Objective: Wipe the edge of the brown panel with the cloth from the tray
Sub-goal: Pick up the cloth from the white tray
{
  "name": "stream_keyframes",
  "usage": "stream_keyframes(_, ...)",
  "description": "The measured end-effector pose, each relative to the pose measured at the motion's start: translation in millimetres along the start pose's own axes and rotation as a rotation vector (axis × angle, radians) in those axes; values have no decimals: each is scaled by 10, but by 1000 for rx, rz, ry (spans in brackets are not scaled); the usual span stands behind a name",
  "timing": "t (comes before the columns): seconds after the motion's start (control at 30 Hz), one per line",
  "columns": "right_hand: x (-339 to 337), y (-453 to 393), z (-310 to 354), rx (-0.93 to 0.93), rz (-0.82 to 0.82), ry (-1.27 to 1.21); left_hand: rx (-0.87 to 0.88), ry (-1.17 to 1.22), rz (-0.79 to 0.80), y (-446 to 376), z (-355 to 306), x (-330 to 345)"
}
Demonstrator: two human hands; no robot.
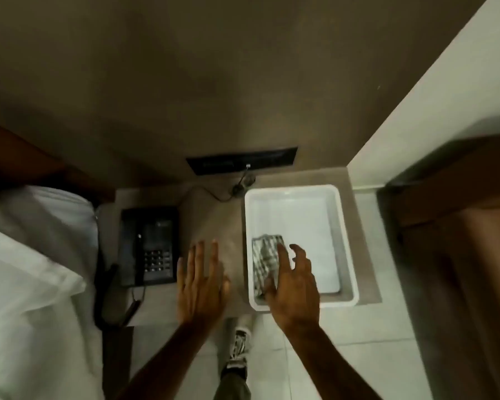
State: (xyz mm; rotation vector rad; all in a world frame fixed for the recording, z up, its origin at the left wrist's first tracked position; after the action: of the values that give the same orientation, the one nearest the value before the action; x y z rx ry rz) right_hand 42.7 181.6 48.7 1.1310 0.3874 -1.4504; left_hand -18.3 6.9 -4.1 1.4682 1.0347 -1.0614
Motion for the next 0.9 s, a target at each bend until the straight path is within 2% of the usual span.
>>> stream_keyframes(0.2, 693, -525, -358, -99, 0, 12, -24, 61, 61, -650, -205, 887)
stream_keyframes(0.33, 847, -586, -455, -96, -21, 34, -4, 64, -1, -700, -146, 1090)
stream_keyframes(0.53, 747, -581, -412, -164, -175, 19, -1, 56, 8, -681, -189, 1012)
stream_keyframes(0.67, 661, -579, -410, -170, -198, -15, 22, 13, 46, -693, -165, 918)
stream_keyframes(0.77, 578, -509, -491, -98, -241, -143, 20, 29, 26, -698, -146, 752)
stream_keyframes(0.9, 326, -359, -671, 4, -425, -429, -8, 213, -110, -623, -310, 350)
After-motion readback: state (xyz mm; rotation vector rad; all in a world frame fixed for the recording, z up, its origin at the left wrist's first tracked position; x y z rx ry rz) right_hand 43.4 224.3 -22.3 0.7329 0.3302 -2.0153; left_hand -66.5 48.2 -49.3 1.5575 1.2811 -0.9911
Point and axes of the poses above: each hand's wrist, its own y-axis away from the middle knuckle, its own x-axis out of the palm, z = x × y, the point moved 2 cm from there along -y, towards the middle knuckle, and after that the axes turned 13 degrees about -x, right-handed, at the moved point
